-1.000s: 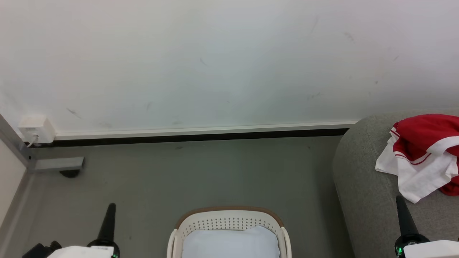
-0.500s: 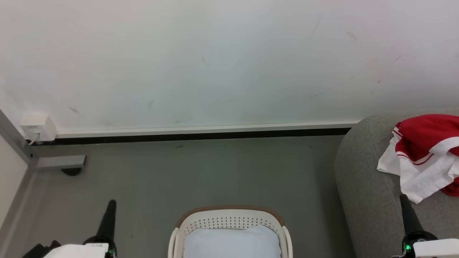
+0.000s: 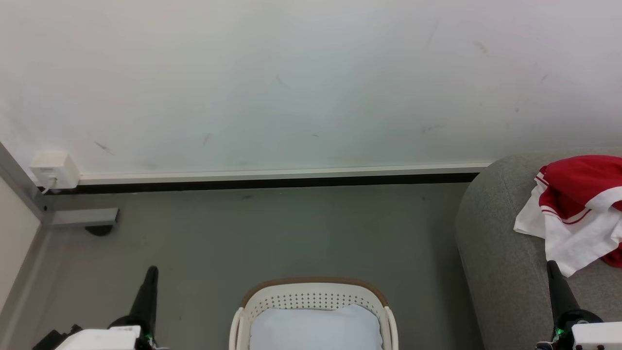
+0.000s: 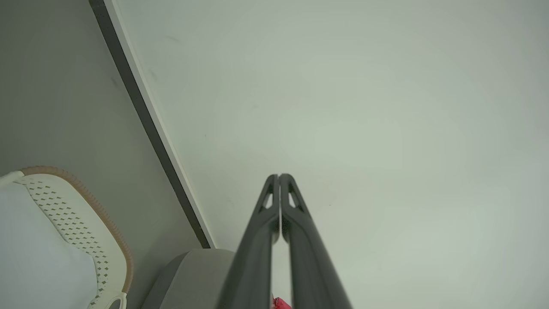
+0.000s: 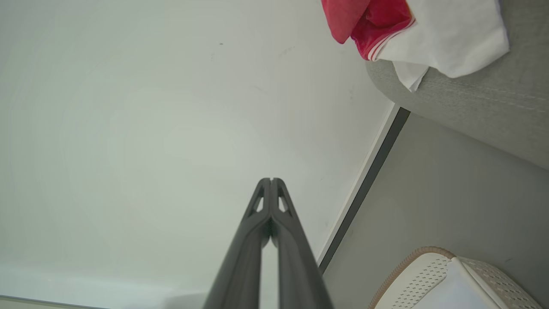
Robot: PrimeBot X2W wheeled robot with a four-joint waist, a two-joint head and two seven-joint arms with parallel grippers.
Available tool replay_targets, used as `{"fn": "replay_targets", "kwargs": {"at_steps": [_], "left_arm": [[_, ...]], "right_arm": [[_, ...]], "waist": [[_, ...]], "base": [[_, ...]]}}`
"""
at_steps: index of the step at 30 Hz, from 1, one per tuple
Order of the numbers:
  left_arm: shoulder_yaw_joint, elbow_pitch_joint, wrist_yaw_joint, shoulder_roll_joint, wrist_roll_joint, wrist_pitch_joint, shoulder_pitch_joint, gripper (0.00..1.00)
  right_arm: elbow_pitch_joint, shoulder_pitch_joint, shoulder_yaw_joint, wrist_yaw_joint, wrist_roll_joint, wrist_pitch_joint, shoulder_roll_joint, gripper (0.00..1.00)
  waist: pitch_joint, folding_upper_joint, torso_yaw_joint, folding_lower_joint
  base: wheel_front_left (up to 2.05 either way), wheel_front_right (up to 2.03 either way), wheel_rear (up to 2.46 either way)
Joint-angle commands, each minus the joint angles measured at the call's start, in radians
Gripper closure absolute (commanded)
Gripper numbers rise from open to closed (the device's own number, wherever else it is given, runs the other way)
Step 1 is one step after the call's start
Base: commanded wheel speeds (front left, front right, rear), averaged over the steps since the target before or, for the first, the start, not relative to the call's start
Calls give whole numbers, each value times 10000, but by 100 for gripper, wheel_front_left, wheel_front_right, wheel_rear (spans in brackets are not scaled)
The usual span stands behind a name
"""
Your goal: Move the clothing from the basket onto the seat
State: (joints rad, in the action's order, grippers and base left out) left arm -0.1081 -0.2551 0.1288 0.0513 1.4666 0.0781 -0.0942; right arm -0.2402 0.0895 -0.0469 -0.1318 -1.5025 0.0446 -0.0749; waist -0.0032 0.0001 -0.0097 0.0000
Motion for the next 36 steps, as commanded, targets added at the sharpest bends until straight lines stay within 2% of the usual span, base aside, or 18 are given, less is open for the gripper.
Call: {"fn": "replay_targets", "kwargs": {"at_steps": [1, 20, 36], "left_arm": [[-27, 57, 30, 30, 263, 58, -129, 100], [-83, 109, 35, -7, 1544, 401, -201, 100], [-77, 108, 35, -4, 1518, 401, -196, 100]], "right_arm": [[-4, 137, -81, 17, -227, 72, -58, 100], [-40, 215, -373, 21, -1439, 461, -17, 100], [-45, 221, -422, 21, -1333, 503, 26, 100]], "waist": [[4, -1, 7, 0], [60, -1, 96, 0], [60, -1, 97, 0]], "base": [[0, 0, 0], [0, 0, 0], [0, 0, 0]]}}
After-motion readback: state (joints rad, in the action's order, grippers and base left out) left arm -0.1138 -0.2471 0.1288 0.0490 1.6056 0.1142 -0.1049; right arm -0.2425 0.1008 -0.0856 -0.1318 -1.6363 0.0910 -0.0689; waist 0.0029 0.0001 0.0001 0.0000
